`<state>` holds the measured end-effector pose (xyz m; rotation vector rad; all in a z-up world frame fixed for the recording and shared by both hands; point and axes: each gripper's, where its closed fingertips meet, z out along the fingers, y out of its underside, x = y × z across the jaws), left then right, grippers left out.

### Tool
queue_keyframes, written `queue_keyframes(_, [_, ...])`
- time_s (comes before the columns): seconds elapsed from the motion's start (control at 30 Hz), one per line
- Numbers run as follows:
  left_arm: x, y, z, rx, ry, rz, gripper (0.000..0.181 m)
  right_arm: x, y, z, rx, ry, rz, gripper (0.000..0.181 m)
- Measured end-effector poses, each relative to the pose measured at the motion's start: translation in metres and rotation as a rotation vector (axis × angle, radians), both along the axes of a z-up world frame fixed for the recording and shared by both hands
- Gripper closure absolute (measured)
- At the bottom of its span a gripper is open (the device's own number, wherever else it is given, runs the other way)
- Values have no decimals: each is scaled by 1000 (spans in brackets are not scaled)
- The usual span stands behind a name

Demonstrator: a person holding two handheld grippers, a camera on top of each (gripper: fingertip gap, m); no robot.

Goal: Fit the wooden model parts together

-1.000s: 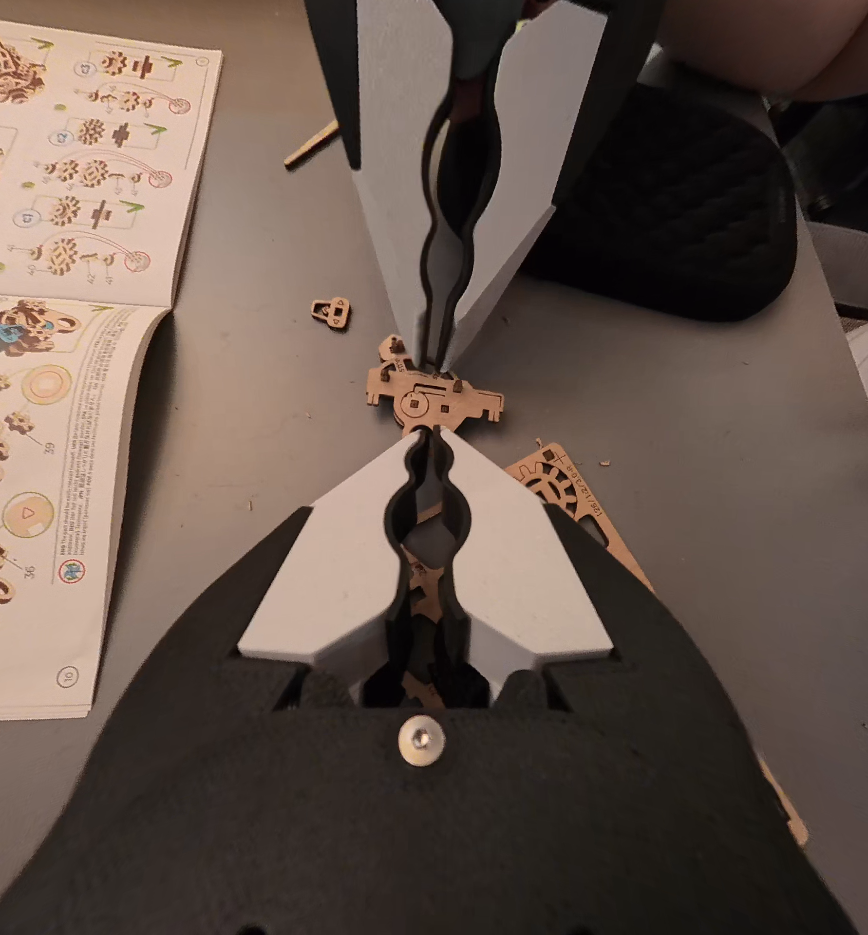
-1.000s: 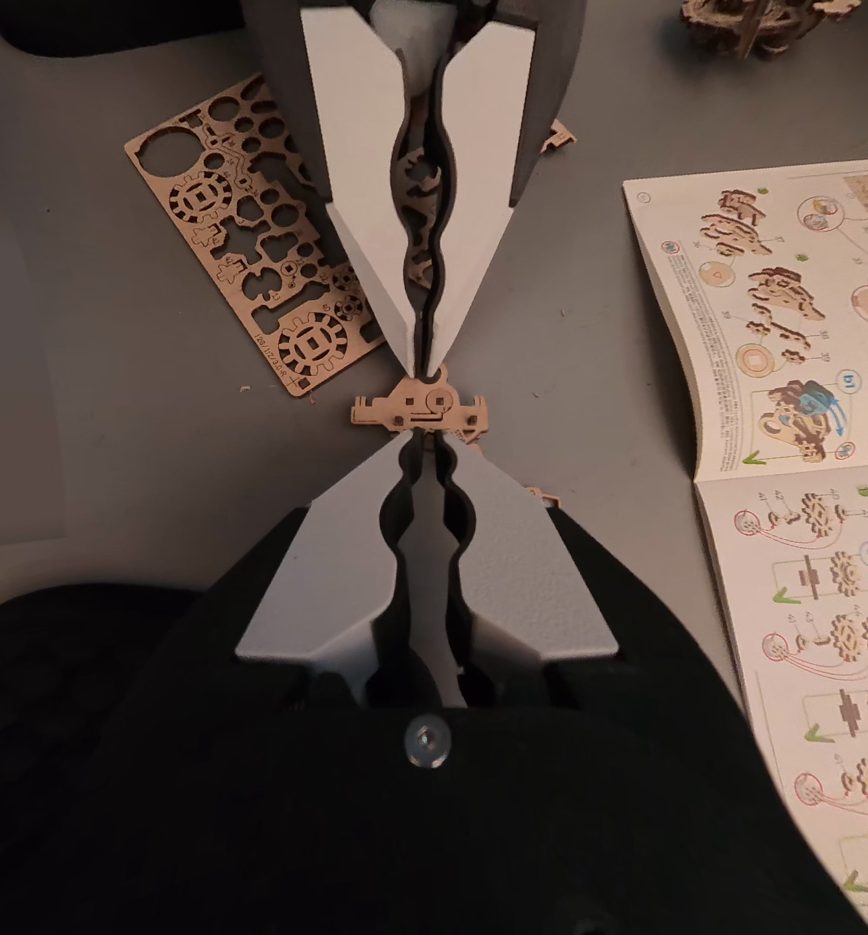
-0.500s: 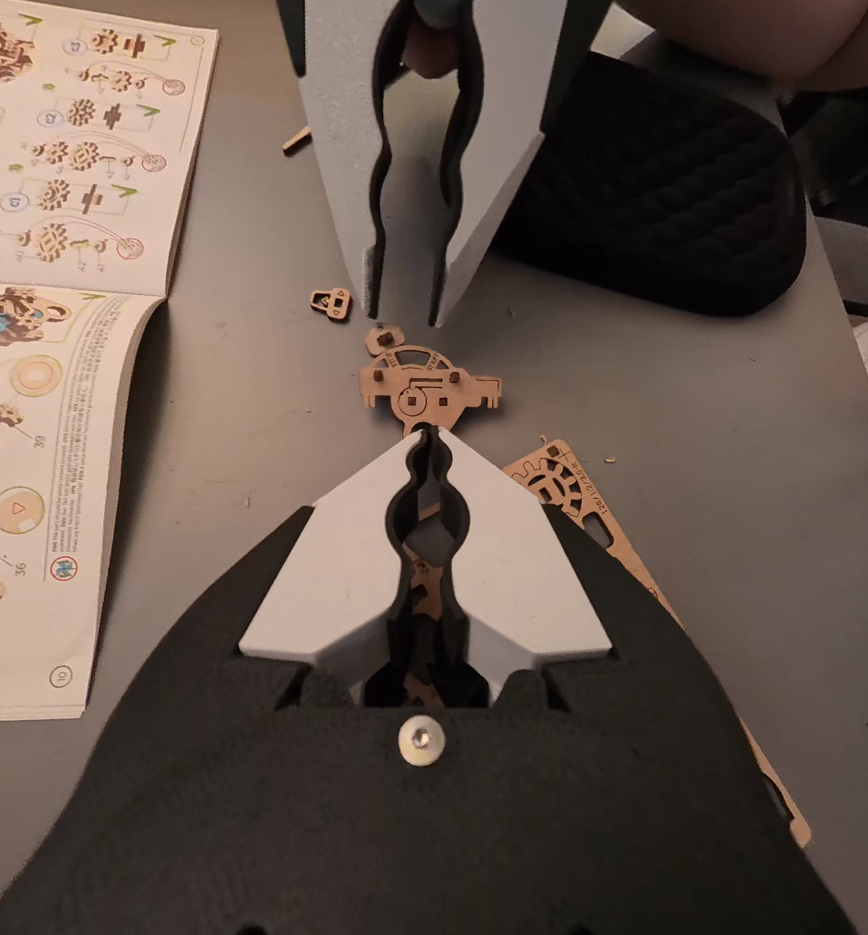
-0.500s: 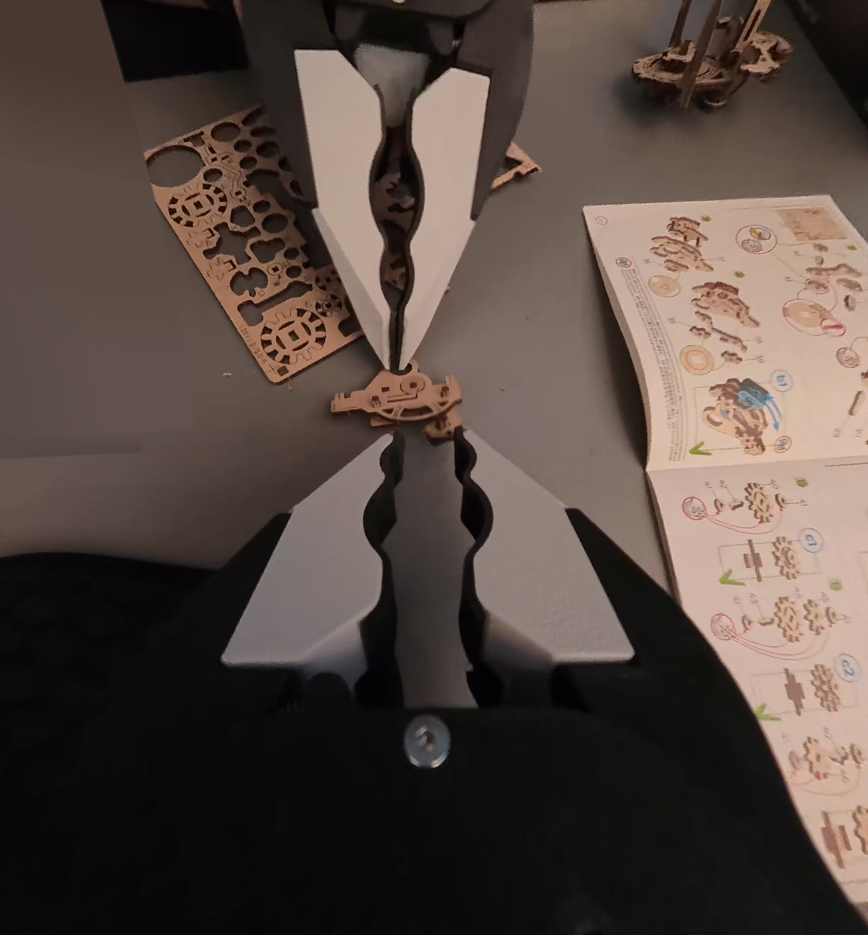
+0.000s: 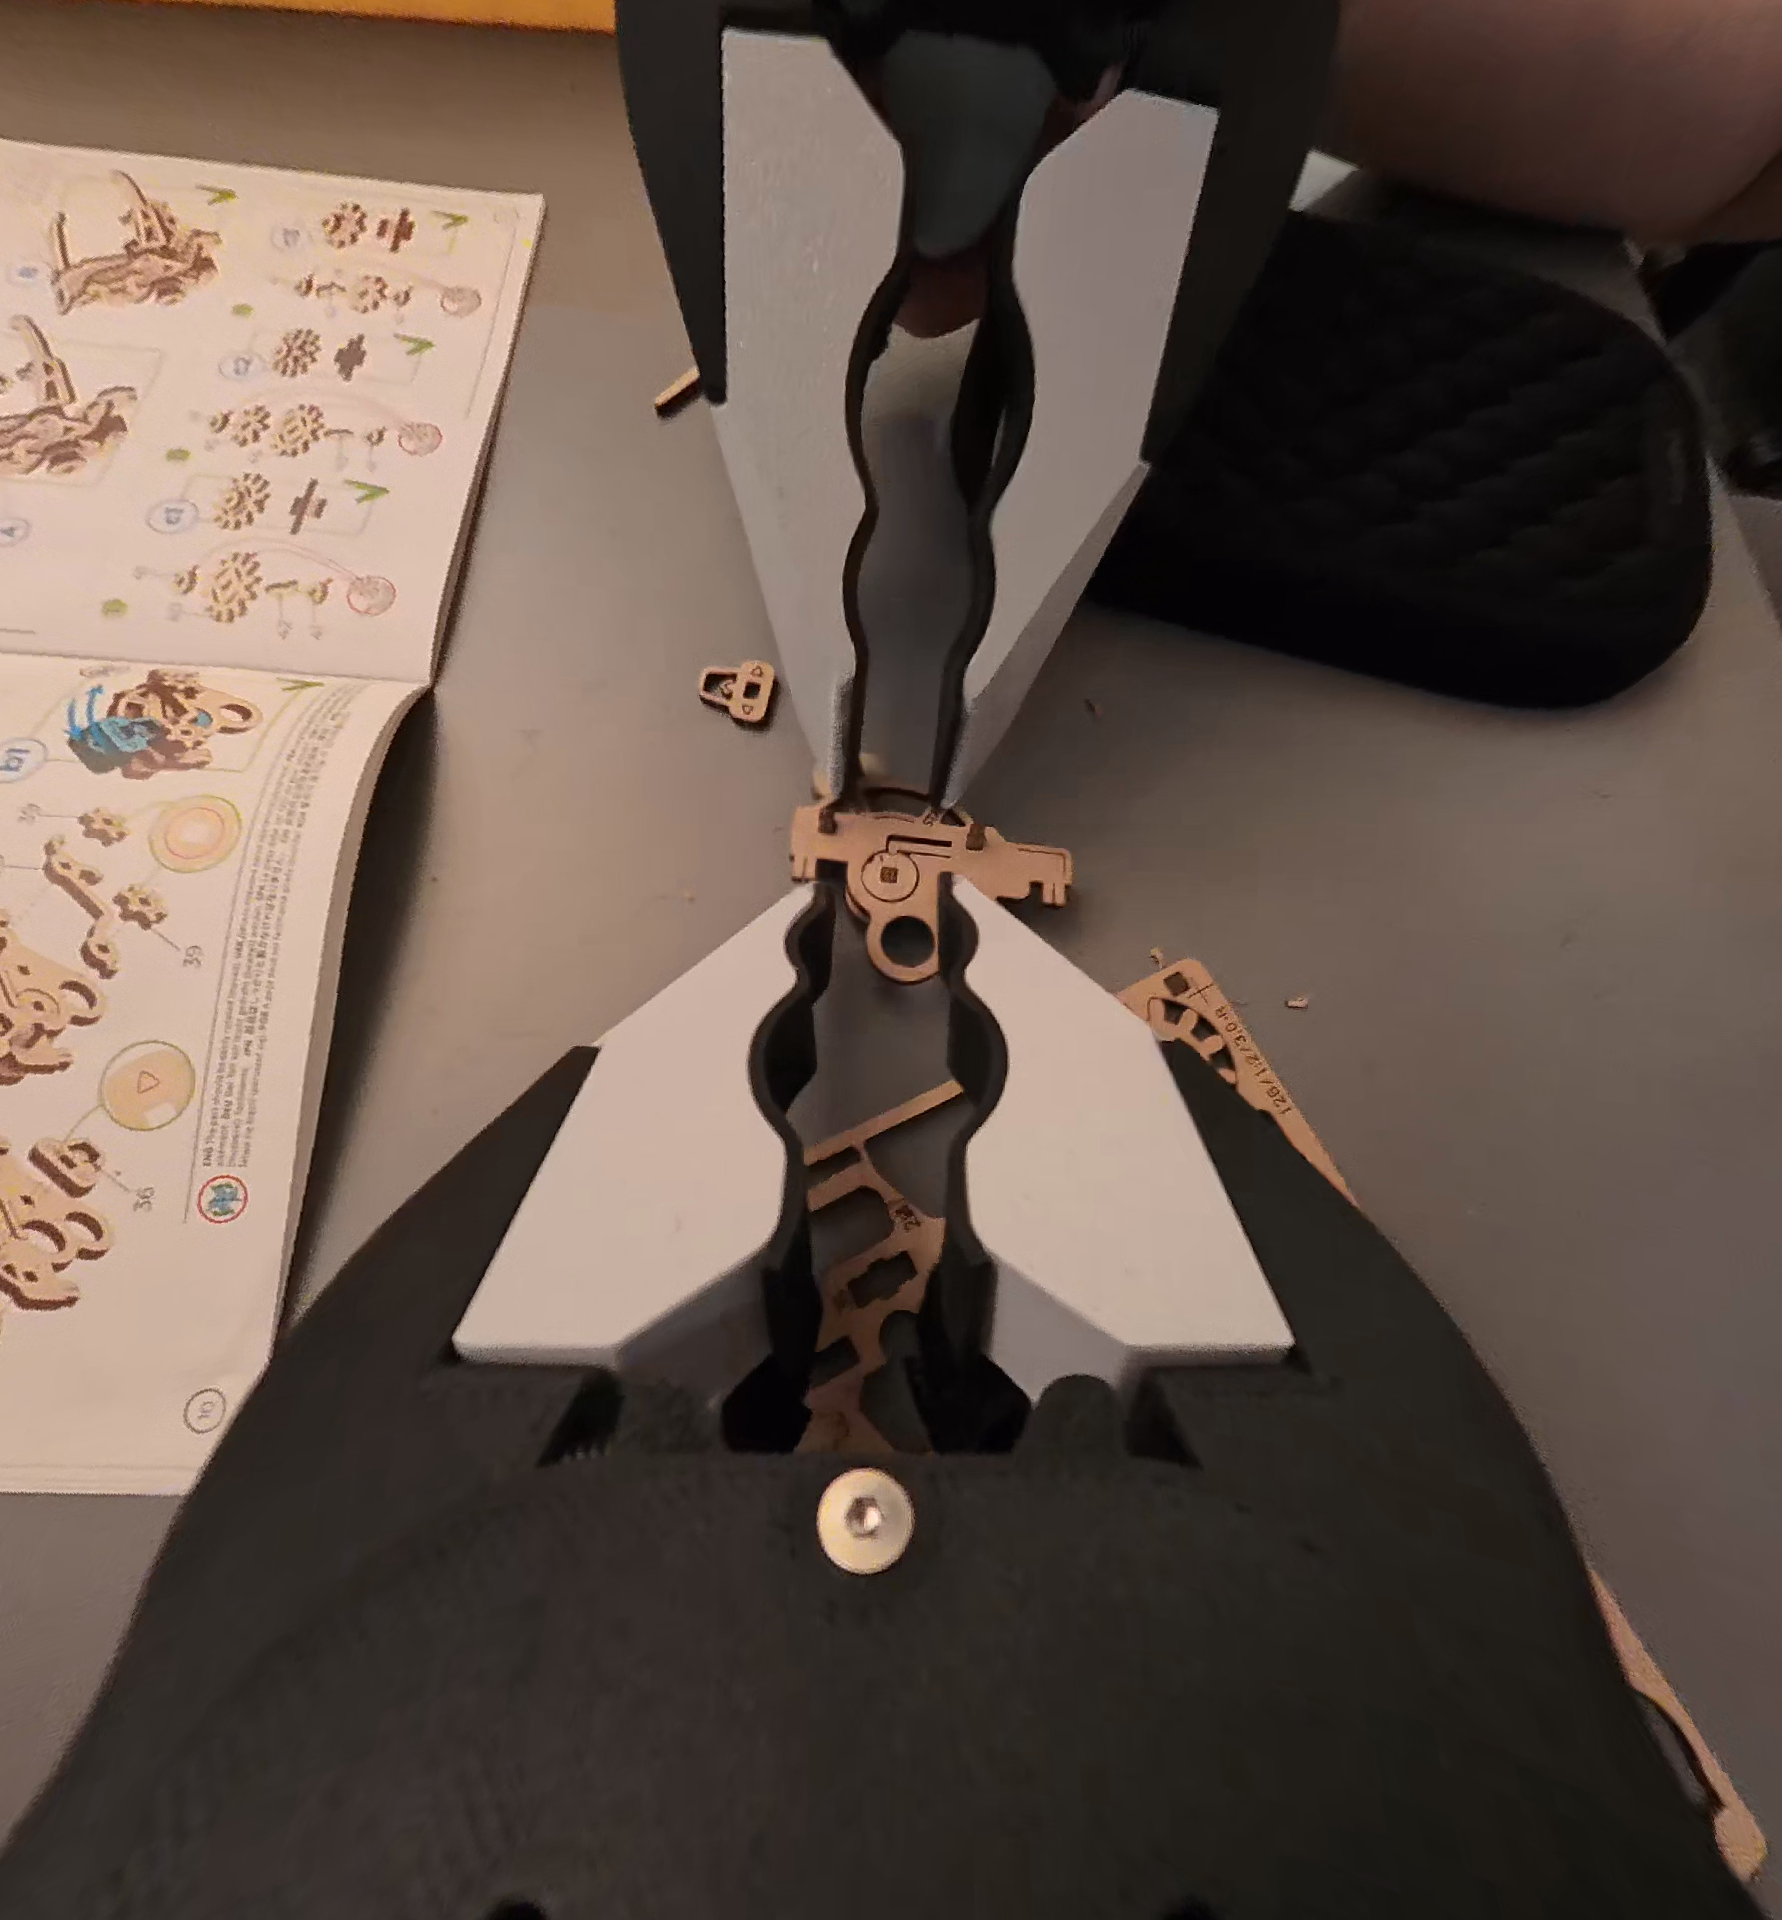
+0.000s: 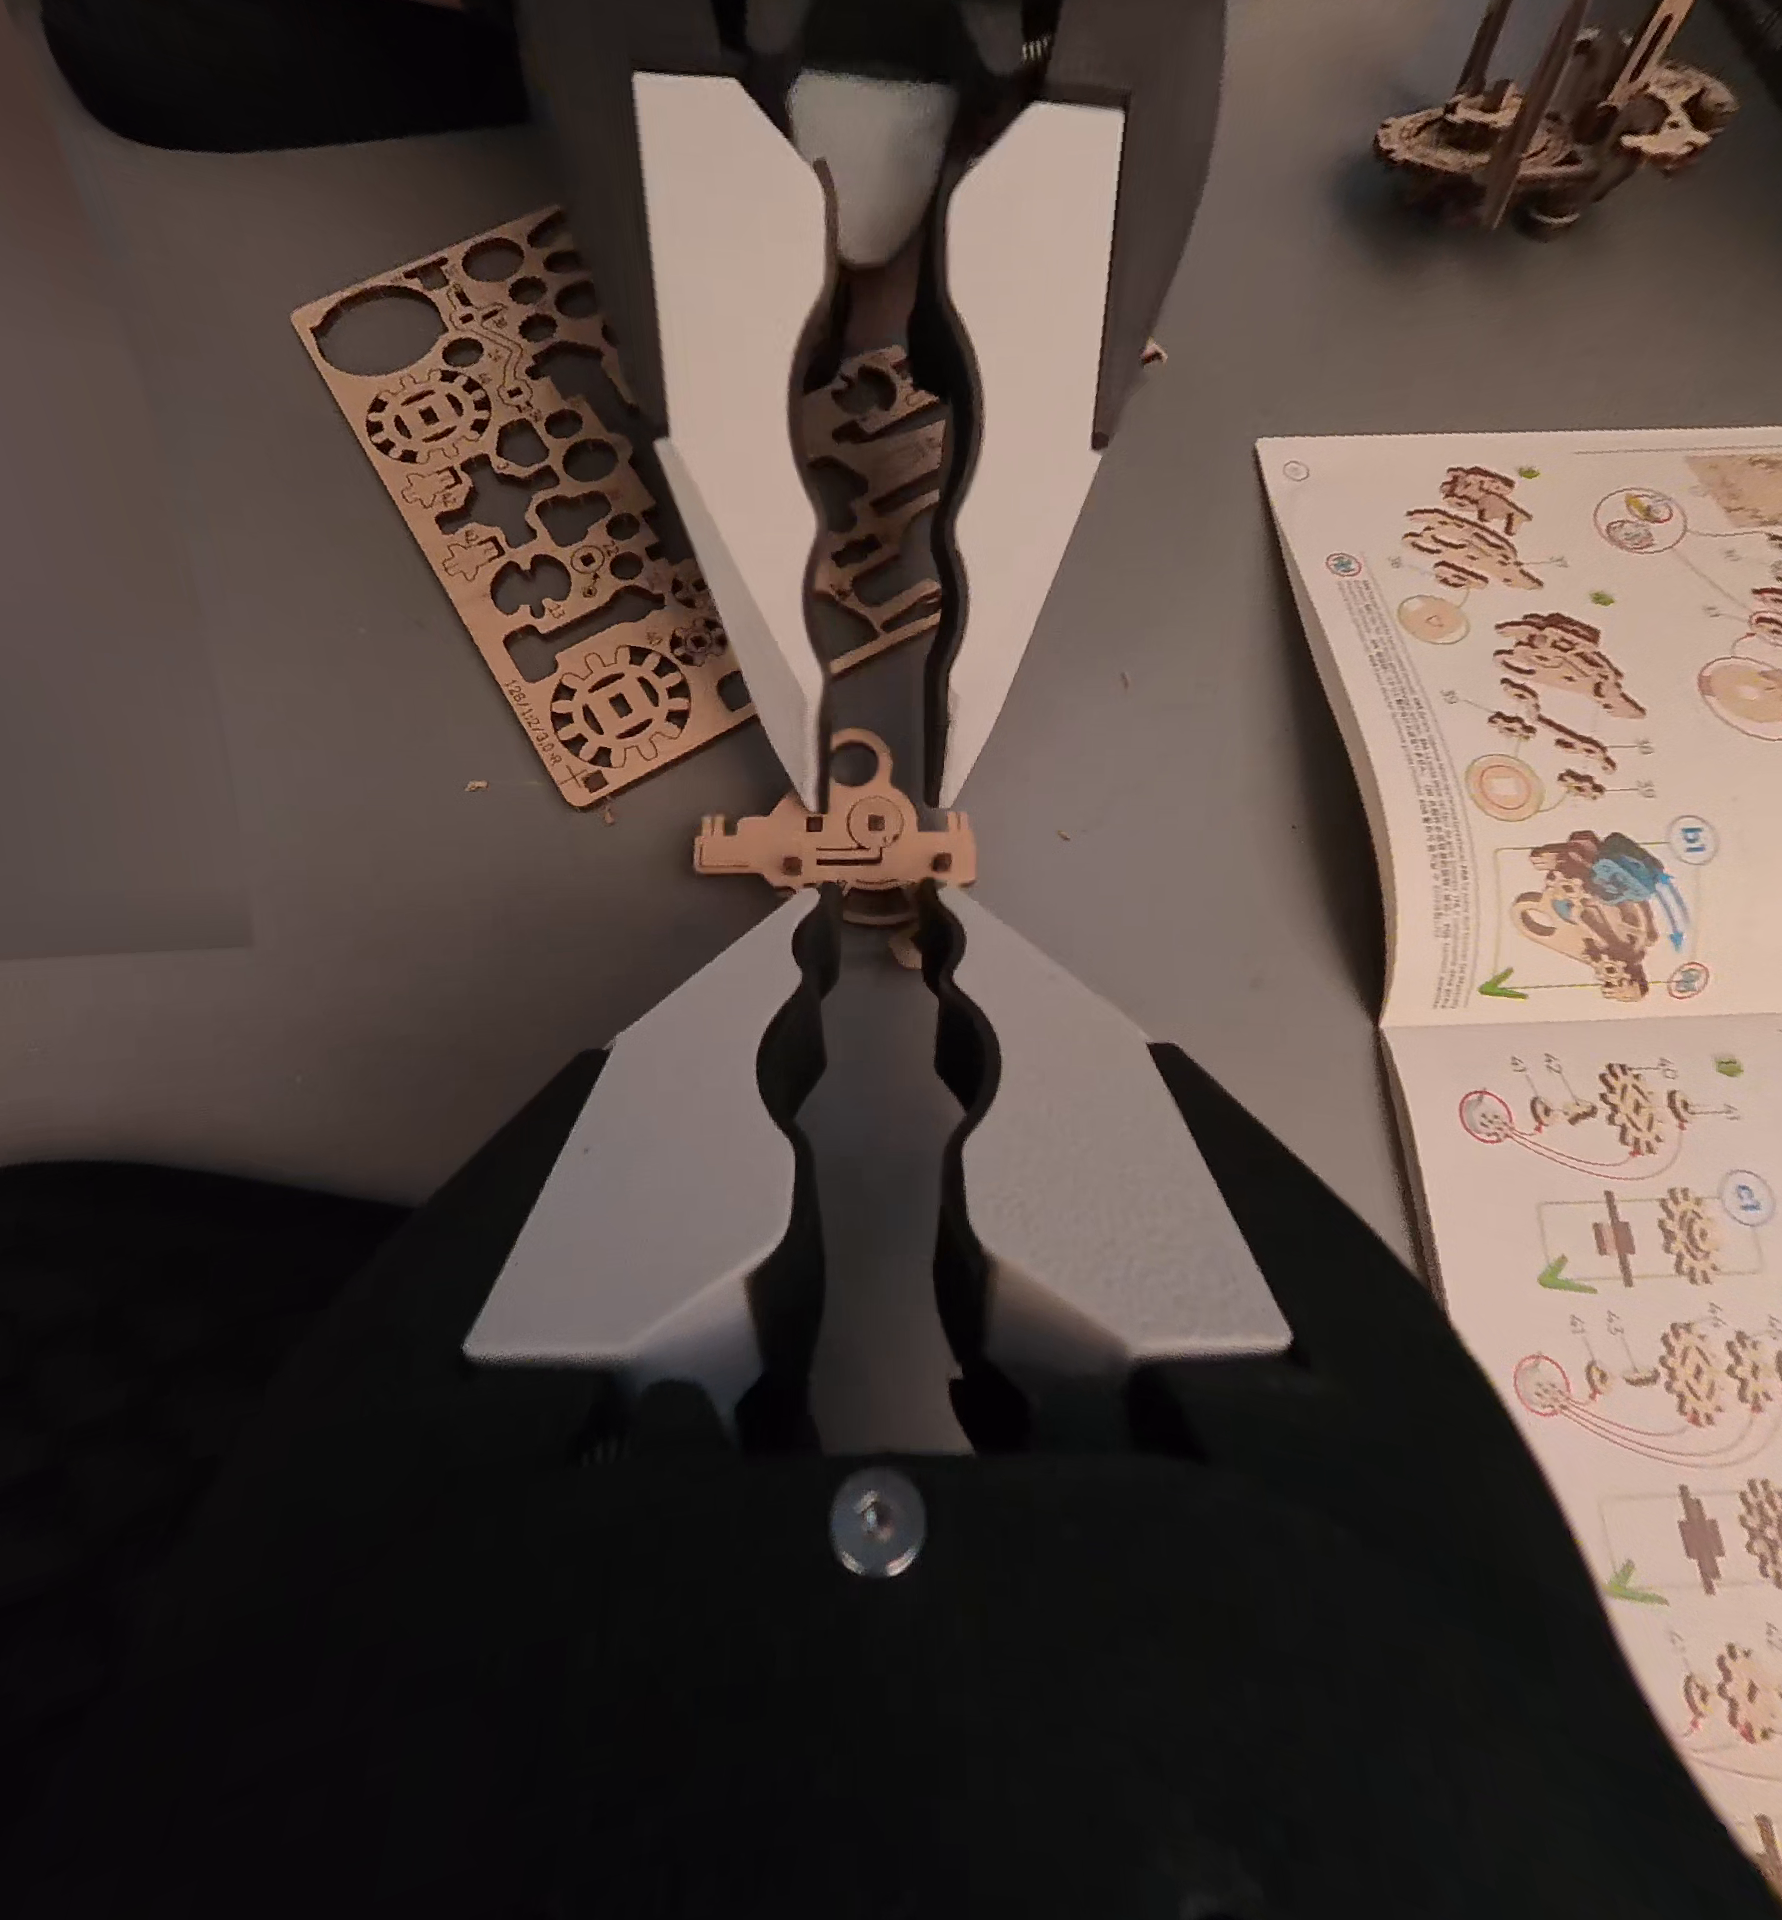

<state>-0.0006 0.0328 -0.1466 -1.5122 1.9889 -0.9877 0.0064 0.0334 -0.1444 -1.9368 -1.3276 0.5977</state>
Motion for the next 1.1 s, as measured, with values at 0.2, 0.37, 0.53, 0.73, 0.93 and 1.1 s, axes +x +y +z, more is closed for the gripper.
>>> queue_keyframes(0.2, [1, -4, 2, 44, -28, -26, 164, 0, 0, -1, -9, 8, 1, 169])
queue_keyframes(0.37, [-2, -4, -2, 55, -30, -48, 165, -7, -4, 0, 21, 1, 41, 171])
queue_keyframes(0.53, [-1, -3, -2, 75, -37, -51, 168, -8, -3, -1, 43, -44, 44, 172])
queue_keyframes(0.73, [1, -4, -2, 95, -44, -55, 170, -4, -3, 0, 77, -73, 49, 168])
queue_keyframes(0.93, [2, -4, -1, 80, -50, -49, 169, -2, -3, -2, 27, -79, 41, 166])
queue_keyframes(1.1, [4, -7, 0, 41, -45, -44, 165, 0, -4, -3, -2, -94, 32, 166])
